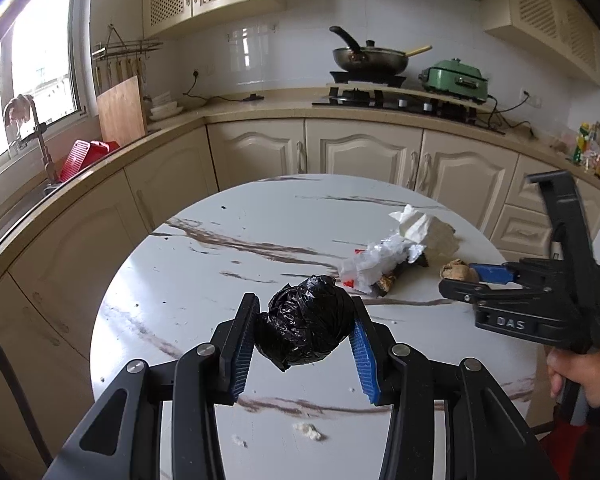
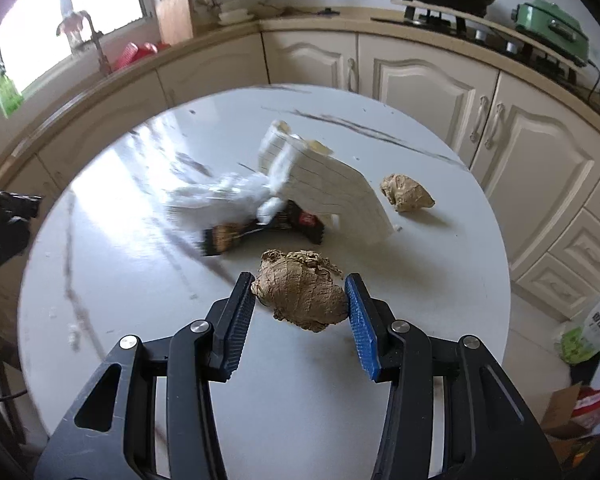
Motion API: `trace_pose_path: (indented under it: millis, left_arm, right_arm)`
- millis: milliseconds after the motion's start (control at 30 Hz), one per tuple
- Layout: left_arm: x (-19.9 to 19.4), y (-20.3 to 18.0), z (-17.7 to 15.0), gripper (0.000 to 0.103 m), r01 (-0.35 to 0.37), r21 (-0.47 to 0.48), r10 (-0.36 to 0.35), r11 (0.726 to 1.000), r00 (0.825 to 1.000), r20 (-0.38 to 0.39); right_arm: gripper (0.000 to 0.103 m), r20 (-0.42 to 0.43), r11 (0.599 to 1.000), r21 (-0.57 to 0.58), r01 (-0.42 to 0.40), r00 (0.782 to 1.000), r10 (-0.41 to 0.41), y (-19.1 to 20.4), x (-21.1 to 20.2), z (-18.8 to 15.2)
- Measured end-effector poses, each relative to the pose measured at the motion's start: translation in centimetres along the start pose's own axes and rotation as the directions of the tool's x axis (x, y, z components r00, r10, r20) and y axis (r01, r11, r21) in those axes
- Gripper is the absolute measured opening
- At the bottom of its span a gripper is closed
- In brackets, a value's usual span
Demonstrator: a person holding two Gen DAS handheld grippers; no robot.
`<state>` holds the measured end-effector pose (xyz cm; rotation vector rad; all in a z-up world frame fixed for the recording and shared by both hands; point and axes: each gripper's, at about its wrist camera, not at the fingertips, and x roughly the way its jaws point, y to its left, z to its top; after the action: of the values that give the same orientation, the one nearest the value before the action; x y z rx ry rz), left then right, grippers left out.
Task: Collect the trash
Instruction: 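Carry black bag and ginger lump to the blue bucket and release both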
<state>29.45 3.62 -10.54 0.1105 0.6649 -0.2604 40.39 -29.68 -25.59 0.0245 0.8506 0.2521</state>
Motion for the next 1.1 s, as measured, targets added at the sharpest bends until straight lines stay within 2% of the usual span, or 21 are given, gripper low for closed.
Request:
trace_pose_path:
  millis: [333,567,733,933,1100]
  left_arm:
    - [-5.6,-2.9,-1.2,0.041,0.008,0.038,-0.010,0.999,0.998,0.057]
    - [-9.0,-7.7,-1.6,0.041,0.056,0.098,-0.064,0.994,0.995,0.080]
    - [-9.8,-12.4,-1.6,0.041,0.114,0.148,-0.125,0.982,0.990,0.070]
    - [-8.1,-20.4,-1.2,0.041,0.204,0.231,-0.213,0.951,0.977,0.013]
    - [-5.7,-26.1,-0.8,0.041,0.300,0.277,-0.291,0.913,0.954,-0.073]
  right_arm:
    - [0.044,0.142,0.997,-0.027,-0.069,0.987,0.072,2.4,-9.7,-2.2]
    - [0.044,0.225,0.998,-0.004,-0.057,0.973,0.057,1.5,-15.8,-4.7]
    - [0.044,0.258,0.997,0.069,-0.023,0.966,0.004,-2.3,-19.3,-7.9]
    - [0.044,0.245,0.980,0.196,0.036,0.966,-0.084,-8.8,-21.4,-12.5]
    - [0.044,0.193,0.947,0.311,0.077,0.971,-0.142,-15.0,-21.1,-16.3]
